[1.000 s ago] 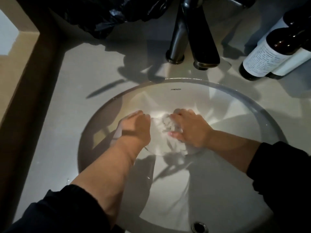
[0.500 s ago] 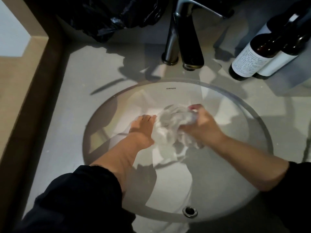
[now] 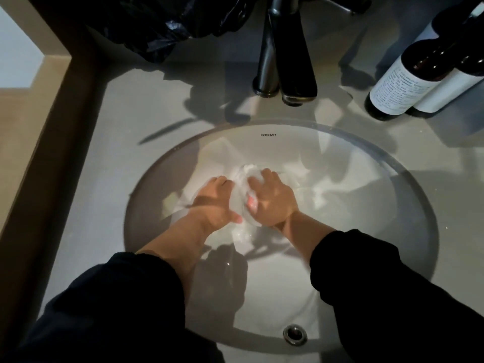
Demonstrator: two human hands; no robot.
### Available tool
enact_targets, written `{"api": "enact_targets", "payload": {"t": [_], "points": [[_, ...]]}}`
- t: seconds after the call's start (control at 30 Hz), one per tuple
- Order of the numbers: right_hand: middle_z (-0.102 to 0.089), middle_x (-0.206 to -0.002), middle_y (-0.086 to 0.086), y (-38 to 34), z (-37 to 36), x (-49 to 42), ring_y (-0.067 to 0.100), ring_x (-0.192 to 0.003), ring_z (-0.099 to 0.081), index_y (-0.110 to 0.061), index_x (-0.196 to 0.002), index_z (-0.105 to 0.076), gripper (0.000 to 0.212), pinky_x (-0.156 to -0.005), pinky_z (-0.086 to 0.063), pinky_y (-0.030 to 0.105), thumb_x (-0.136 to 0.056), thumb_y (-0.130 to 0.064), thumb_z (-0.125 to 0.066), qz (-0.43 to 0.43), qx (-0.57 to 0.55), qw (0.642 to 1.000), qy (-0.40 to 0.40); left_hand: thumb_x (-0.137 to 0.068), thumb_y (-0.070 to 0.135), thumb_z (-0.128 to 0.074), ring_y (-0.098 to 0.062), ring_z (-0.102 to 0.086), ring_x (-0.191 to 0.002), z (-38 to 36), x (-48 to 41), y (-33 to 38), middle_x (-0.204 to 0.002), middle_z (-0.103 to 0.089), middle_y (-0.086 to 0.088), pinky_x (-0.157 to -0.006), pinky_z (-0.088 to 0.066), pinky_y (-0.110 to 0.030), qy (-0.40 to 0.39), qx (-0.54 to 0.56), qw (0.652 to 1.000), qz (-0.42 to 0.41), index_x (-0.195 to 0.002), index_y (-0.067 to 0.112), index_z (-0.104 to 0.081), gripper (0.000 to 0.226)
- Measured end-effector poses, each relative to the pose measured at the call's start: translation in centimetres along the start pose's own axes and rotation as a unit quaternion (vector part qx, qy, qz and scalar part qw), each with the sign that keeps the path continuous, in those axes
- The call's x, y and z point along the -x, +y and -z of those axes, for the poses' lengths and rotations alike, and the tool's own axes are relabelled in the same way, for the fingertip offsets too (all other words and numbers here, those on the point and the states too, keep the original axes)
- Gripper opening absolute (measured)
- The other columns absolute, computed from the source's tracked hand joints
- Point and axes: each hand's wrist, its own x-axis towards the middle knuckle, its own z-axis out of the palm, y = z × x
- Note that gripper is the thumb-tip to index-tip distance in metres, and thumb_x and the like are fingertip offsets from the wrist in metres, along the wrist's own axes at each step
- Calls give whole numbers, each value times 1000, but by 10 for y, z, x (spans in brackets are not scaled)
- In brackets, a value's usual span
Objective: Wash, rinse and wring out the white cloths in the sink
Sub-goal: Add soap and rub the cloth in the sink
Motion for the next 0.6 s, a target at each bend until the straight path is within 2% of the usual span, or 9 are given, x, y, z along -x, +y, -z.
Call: {"api": "enact_targets", "payload": {"t": [0.07, 0.2, 0.23, 0.3, 0.33, 0.4, 0.47, 0.53, 0.6], "points": [[-55, -107, 19, -6, 18, -6, 36, -79, -61, -13, -116, -53, 40, -56, -46, 33, -84, -36, -46, -61, -53, 996, -26, -66, 49, -80, -16, -51, -108, 3, 2, 2, -108, -54, 6, -88, -42, -28, 5, -12, 1000, 6, -114, 22, -55, 61], [-61, -120, 10, 22, 69, -13, 31, -107, -59, -16, -120, -59, 32, -89, -44, 33, -99, -29, -39, -187, -210, 943, -178, -75, 55, -73, -20, -38, -132, 25, 9, 3, -141, -46, 0, -108, -31, -28, -44, -22, 998, 34, -139, 23, -45, 77], [-63, -119, 10, 38, 81, -11, 29, -104, -61, -19, -118, -60, 30, -87, -49, 35, -100, -29, -39, -221, -259, 918, -201, -75, 58, -71, -20, -38, -133, 32, 11, 3, -142, -45, 1, -108, -30, -28, -46, -19, 998, 46, -140, 26, -44, 78], [-61, -113, 11, 61, 104, 0, 26, -91, -62, -21, -118, -54, 24, -66, -53, 31, -99, -25, -41, -281, -303, 880, -233, -78, 61, -66, -21, -37, -134, 44, 14, 9, -144, -45, 4, -108, -30, -31, -10, -62, 997, 34, -143, 31, -39, 77], [-56, -118, 12, 68, 108, 7, 28, -96, -59, -19, -126, -48, 30, -63, -51, 30, -97, -20, -39, -301, -276, 880, -241, -83, 59, -61, -21, -33, -136, 45, 14, 13, -147, -41, 4, -110, -28, -33, 22, -110, 994, 2, -147, 32, -31, 76], [-40, -138, 15, 66, 101, 20, 33, -119, -46, -12, -143, -32, 49, -87, -45, 34, -96, -19, -22, -277, -109, 931, -211, -90, 55, -50, -20, -19, -143, 38, 12, 24, -157, -24, 4, -116, -18, -34, 48, -158, 984, -63, -153, 28, -14, 77], [-35, -143, 17, 49, 82, 32, 34, -127, -38, -10, -146, -28, 53, -103, -34, 39, -100, -35, -20, -185, -9, 965, -188, -90, 63, -44, -22, -10, -145, 20, 13, 34, -161, -6, 1, -118, -11, -37, -5, -180, 982, -62, -154, 22, -1, 88], [-30, -146, 14, 37, 60, 38, 34, -130, -34, -17, -148, -23, 67, -103, -37, 46, -95, -57, -34, -160, 21, 964, -214, -84, 76, -37, -28, -18, -141, -2, 10, 32, -160, -4, -2, -113, -20, -43, -25, -246, 967, -58, -154, 15, 4, 101], [-22, -148, 13, 30, 46, 40, 32, -127, -32, -21, -151, -8, 78, -93, -43, 48, -91, -68, -26, -125, 134, 953, -239, -84, 77, -31, -30, -28, -132, -13, 6, 24, -156, -12, -5, -106, -30, -44, 9, -326, 942, -79, -153, 11, 6, 102]]}}
